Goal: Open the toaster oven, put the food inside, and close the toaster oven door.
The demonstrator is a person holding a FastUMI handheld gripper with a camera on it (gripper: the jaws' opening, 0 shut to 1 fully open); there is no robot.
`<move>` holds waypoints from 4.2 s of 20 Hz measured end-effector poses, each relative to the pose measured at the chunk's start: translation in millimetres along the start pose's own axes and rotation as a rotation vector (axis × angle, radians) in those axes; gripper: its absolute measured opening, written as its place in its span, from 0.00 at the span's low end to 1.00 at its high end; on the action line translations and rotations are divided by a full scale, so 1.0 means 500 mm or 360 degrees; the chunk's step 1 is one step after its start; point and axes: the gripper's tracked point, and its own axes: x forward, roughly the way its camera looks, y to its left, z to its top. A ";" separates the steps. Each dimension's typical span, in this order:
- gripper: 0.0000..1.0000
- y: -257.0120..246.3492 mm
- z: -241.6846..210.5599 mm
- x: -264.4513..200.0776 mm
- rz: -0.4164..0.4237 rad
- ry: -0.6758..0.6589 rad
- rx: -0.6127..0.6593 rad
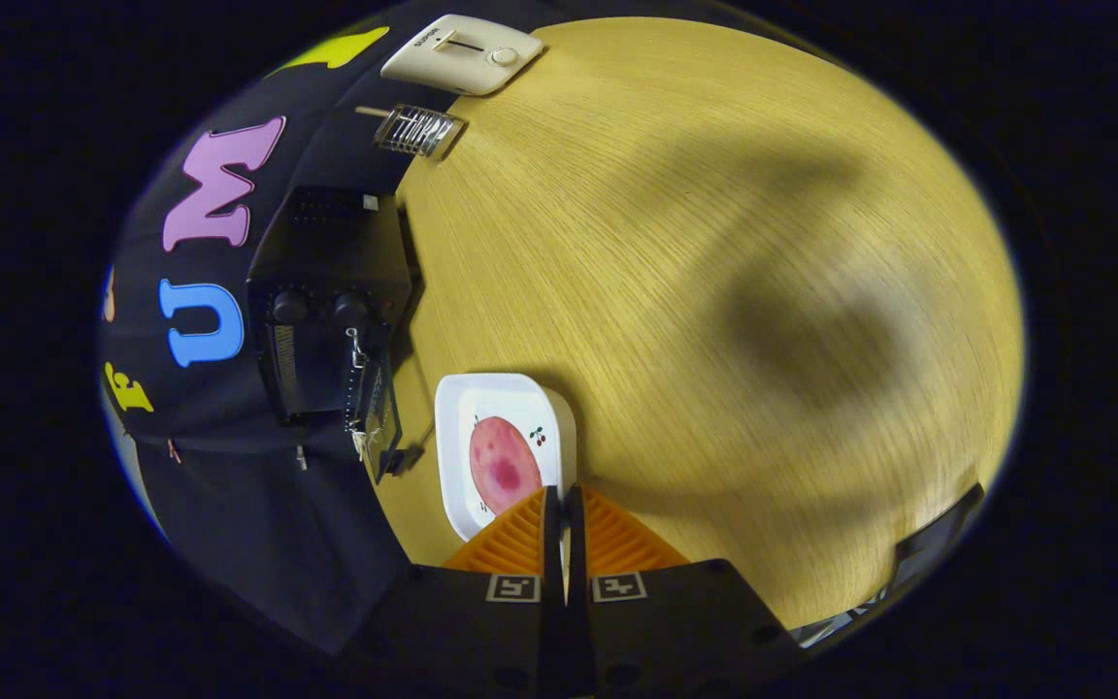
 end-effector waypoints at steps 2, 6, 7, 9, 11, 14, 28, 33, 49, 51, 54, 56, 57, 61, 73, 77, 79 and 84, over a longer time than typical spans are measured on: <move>0.05 0.033 0.000 -0.015 0.0108 -0.0066 0.0101; 0.05 0.112 -0.035 -0.038 0.0209 -0.0220 0.0147; 0.05 0.134 -0.050 -0.037 0.0214 -0.0249 0.0135; 0.05 0.191 -0.079 -0.022 0.0264 -0.0284 0.0148; 0.05 0.254 -0.110 -0.001 0.0333 -0.0311 0.0196; 0.05 0.316 -0.133 0.056 0.0341 -0.0369 0.0256; 0.05 0.498 -0.082 0.283 0.0249 -0.0541 0.0590; 0.05 0.506 -0.021 0.349 0.0163 -0.0639 0.0708; 0.09 0.609 0.031 0.451 0.0195 -0.0767 0.1079; 0.19 0.613 0.013 0.452 0.0191 -0.0724 0.1065; 0.21 0.628 -0.010 0.424 0.0211 -0.0703 0.1000; 0.34 0.639 -0.035 0.392 0.0242 -0.0651 0.0917; 0.34 0.641 -0.045 0.370 0.0254 -0.0649 0.0858; 0.71 0.657 -0.084 0.266 0.0343 -0.0677 0.0512; 0.99 0.474 -0.269 0.207 -0.0176 -0.0629 -0.1001; 0.99 0.415 -0.290 0.269 -0.0423 -0.0523 -0.1386; 0.99 0.383 -0.301 0.302 -0.0535 -0.0438 -0.1421; 0.99 0.345 -0.285 0.366 -0.0672 -0.0359 -0.1402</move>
